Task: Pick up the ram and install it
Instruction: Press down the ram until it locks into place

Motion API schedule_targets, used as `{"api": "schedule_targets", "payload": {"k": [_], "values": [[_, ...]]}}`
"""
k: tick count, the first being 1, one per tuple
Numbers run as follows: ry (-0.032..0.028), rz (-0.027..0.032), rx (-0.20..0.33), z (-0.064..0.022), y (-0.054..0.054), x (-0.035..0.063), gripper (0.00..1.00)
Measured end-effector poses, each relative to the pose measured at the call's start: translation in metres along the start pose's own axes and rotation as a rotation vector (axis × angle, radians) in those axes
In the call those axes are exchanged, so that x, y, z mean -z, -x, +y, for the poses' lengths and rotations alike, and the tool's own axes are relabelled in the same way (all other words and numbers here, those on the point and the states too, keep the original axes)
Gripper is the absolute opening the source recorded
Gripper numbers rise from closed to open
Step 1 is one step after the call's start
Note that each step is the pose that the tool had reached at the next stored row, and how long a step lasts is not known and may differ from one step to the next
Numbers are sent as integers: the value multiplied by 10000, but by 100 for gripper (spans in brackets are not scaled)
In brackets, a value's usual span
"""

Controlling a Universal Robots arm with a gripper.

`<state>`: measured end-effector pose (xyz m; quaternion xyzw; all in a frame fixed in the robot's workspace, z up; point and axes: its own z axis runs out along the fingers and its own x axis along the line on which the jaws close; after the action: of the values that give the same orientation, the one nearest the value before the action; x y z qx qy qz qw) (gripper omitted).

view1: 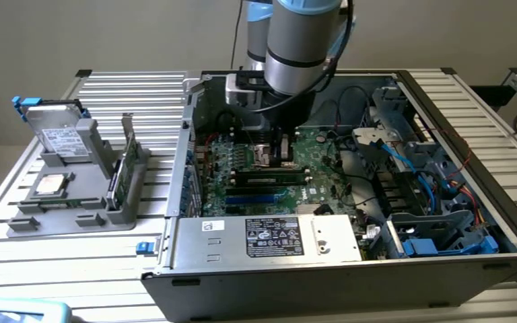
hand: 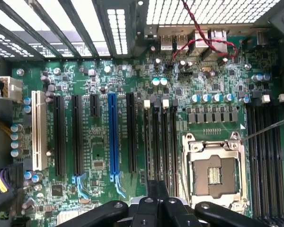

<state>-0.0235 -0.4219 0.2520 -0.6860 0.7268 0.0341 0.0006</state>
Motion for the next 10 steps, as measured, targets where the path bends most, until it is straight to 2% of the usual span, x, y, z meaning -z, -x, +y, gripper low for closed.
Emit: {"api": "schedule_targets", "payload": {"k": [4,10], "values": [[-26,123,-5,135,-8,-9,11],[-50,507,-15,208,-12,-42,11]]}}
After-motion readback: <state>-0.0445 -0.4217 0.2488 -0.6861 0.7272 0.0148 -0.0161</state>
